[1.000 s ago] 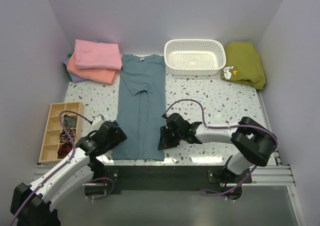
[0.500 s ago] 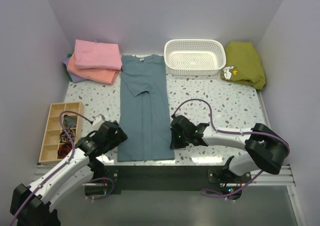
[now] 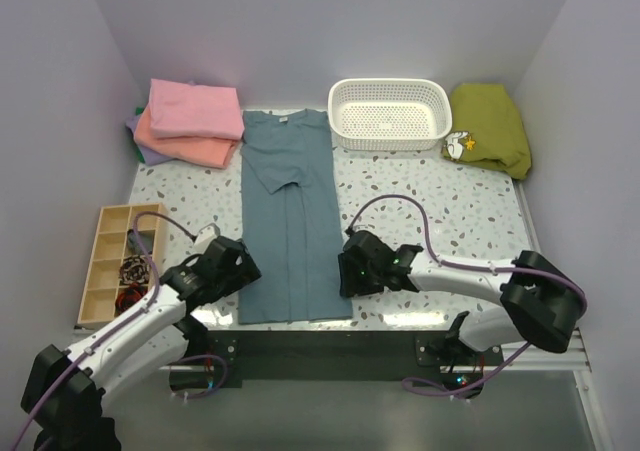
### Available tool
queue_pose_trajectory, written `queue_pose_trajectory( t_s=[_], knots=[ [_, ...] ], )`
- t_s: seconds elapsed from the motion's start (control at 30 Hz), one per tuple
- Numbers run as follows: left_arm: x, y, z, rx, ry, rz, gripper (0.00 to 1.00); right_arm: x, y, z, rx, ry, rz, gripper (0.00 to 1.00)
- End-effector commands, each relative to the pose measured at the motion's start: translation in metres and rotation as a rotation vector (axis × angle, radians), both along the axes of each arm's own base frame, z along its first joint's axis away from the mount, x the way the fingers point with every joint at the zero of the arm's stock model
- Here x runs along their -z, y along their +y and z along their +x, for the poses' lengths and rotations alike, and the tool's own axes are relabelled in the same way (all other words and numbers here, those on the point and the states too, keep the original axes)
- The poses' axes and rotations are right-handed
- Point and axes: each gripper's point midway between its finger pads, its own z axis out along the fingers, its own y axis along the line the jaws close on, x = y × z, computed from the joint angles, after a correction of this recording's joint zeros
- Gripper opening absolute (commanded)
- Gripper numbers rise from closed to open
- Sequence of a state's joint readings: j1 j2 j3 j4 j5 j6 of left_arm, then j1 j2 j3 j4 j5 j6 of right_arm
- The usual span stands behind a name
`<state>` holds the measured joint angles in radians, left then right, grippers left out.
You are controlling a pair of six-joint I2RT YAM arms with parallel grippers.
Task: Fold and stack the t-shirts
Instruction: Grab the bottom of the folded rectangular tshirt with both arms
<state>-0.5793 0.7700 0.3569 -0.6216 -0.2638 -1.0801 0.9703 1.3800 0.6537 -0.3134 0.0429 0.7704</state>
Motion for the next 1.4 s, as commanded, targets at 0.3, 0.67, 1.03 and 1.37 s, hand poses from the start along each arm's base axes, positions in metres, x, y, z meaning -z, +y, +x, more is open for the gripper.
queue_pose_trajectory(
  t_s=[0.3, 0.67, 1.03, 1.37],
  knots=[
    [-0.011, -0.035, -0.001, 0.185, 0.035, -0.075, 1.00, -0.034, -0.035, 0.030, 0.049, -0.140, -0.099, 0.67],
    [-0.025, -0.023, -0.048, 0.233, 0.168, -0.070, 0.93, -0.017, -0.041, 0.039, 0.030, -0.025, -0.056, 0.66],
    [-0.019, -0.034, -0.068, 0.285, 0.255, -0.104, 1.00, -0.022, -0.004, 0.017, -0.009, 0.082, 0.170, 0.60],
    [0.003, -0.033, -0.067, 0.269, 0.289, -0.076, 1.00, -0.020, -0.007, 0.009, -0.028, 0.100, 0.170, 0.59]
  ],
)
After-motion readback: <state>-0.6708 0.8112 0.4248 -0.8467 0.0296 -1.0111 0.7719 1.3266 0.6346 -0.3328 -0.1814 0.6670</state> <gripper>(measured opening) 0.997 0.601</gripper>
